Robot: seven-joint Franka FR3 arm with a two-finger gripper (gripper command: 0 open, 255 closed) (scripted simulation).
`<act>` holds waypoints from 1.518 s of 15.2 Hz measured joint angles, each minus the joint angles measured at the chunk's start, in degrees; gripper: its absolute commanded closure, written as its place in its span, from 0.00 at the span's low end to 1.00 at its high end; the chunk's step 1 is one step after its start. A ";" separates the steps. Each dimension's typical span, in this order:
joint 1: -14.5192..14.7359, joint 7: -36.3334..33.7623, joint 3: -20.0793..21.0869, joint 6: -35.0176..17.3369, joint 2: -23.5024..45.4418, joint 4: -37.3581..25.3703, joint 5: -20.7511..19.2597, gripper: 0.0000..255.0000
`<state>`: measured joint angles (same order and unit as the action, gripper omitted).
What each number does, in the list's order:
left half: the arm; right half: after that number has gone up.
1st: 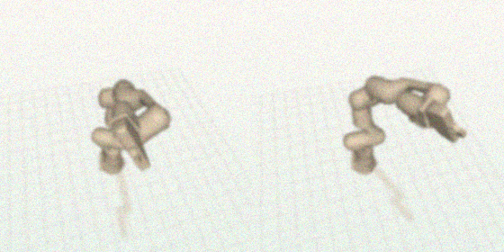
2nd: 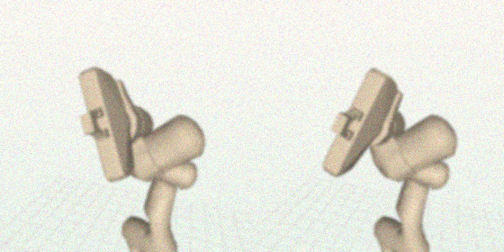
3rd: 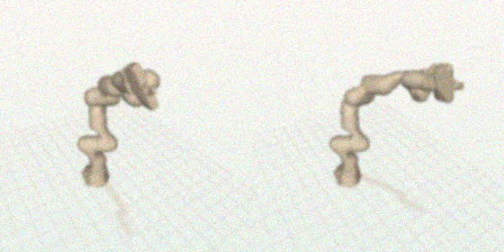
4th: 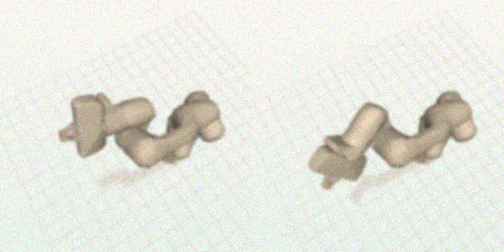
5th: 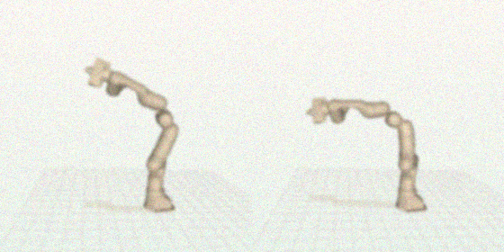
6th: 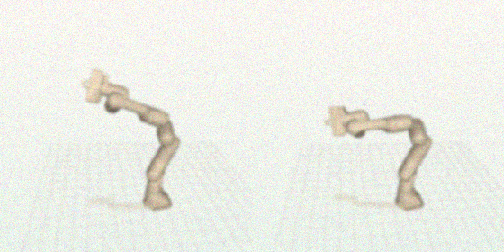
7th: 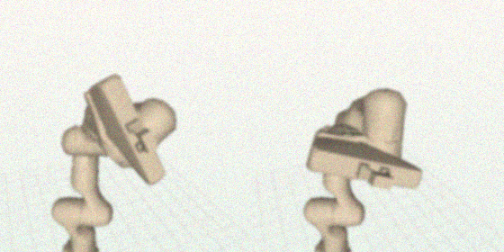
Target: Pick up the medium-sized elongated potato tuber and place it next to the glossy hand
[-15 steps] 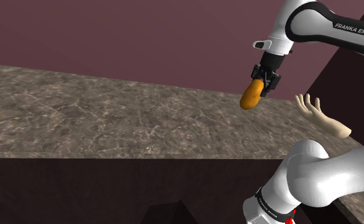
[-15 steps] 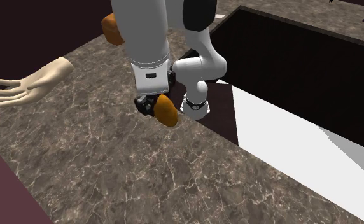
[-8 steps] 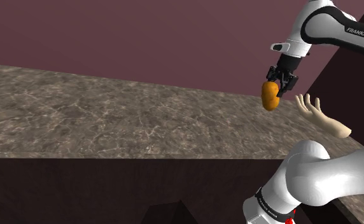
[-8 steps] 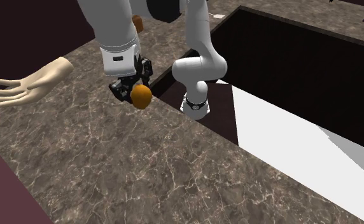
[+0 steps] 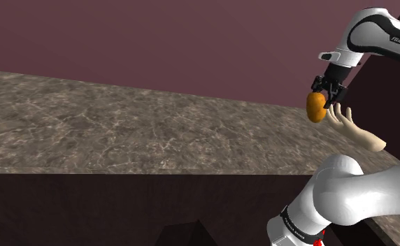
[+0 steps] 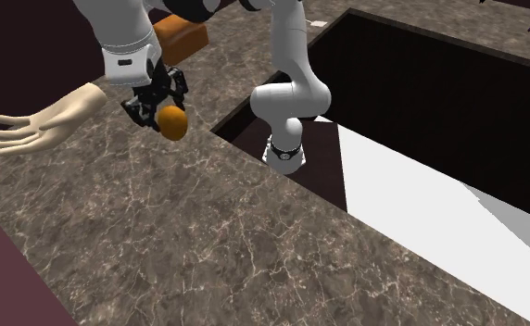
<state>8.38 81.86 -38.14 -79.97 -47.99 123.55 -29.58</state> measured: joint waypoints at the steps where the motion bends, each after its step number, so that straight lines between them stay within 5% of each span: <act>1: 0.08 1.40 -1.42 -0.12 0.45 -0.98 -0.81 1.00; 12: 2.10 17.13 -16.63 -0.28 3.42 -12.71 -8.63 1.00; 23: 16.07 31.56 -38.08 -0.40 7.99 -32.35 -12.97 1.00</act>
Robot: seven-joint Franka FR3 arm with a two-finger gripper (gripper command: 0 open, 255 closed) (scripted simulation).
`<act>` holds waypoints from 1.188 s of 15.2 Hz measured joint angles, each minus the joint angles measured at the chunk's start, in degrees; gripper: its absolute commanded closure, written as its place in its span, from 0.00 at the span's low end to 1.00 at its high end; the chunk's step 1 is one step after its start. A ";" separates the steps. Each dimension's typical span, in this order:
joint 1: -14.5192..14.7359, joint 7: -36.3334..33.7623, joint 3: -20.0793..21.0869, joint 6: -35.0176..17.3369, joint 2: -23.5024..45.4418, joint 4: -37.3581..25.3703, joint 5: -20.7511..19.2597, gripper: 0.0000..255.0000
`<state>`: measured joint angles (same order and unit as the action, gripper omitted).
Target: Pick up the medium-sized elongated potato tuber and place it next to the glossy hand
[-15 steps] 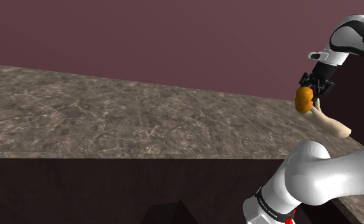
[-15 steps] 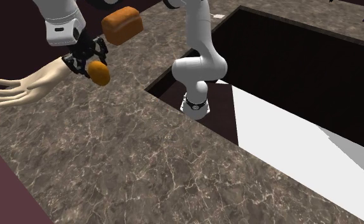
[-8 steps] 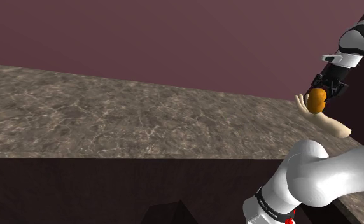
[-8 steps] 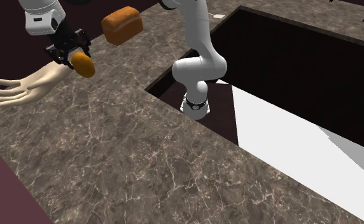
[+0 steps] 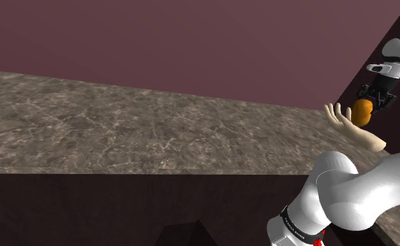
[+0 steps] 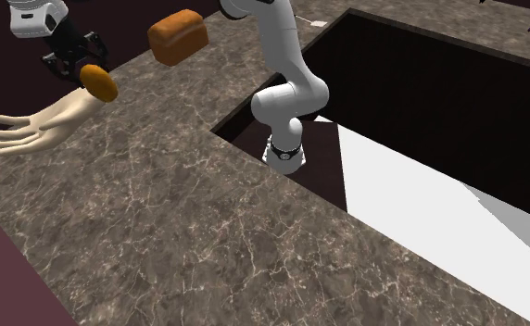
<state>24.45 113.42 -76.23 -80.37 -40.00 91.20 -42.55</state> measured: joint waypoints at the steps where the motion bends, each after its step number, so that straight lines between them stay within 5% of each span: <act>1: 0.08 0.12 -0.43 -0.40 -0.24 0.24 -0.29 1.00; 18: -2.72 -3.05 -3.42 -10.00 -4.51 12.03 -4.51 1.00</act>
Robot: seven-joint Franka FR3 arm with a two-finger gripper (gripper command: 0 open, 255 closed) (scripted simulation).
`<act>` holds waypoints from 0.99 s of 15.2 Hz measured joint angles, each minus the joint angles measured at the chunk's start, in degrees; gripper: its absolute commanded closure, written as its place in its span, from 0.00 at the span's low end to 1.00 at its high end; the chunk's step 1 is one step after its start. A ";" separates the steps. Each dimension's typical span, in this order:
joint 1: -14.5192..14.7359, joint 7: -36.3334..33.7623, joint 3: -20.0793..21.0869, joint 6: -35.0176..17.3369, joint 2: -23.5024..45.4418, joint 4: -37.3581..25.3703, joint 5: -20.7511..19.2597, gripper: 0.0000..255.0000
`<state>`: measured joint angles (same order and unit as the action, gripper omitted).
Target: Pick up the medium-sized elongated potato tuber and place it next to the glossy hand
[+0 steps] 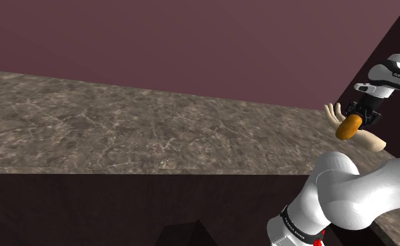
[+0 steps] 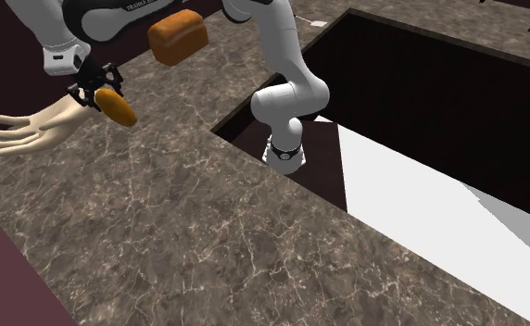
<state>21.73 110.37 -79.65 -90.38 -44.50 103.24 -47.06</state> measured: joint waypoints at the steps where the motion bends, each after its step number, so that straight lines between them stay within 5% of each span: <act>1: -0.09 -0.29 -0.23 -0.59 -0.22 0.71 -0.27 1.00; 15: -0.18 -3.13 -5.05 -8.44 -2.97 7.86 -4.89 1.00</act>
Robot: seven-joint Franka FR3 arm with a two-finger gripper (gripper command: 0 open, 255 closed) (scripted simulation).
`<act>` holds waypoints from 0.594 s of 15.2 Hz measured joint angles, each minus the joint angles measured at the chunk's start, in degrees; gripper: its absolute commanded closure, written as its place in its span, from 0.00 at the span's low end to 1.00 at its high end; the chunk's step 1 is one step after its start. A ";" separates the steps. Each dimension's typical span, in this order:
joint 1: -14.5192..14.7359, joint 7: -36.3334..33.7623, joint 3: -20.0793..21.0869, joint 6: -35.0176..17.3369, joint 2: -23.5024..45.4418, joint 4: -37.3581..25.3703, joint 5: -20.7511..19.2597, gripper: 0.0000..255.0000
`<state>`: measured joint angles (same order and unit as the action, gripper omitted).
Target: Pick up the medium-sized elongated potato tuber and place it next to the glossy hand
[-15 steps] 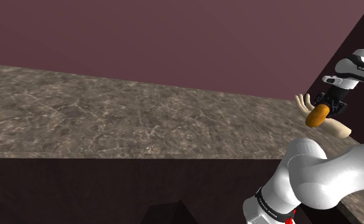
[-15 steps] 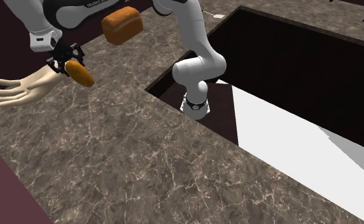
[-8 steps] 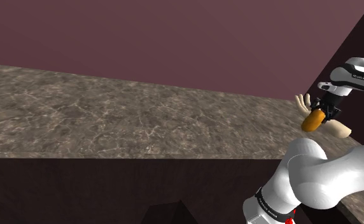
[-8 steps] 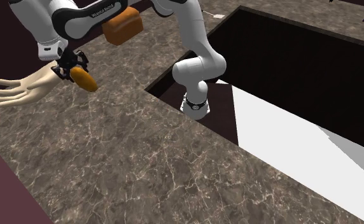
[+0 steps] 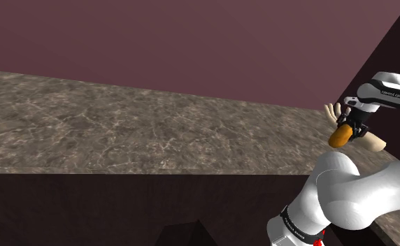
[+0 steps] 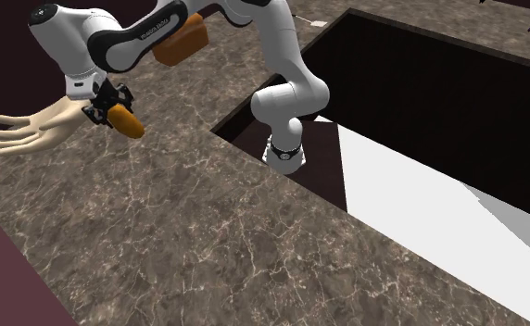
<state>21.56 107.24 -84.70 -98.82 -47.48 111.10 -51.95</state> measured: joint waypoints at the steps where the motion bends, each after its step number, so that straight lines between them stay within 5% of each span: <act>1: 0.17 -0.19 -0.49 -0.55 -0.18 0.28 -0.40 1.00; 9: 0.72 -0.79 -1.70 -2.05 -0.72 0.85 -1.63 1.00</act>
<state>22.28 106.45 -86.40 -100.87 -48.19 111.94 -53.58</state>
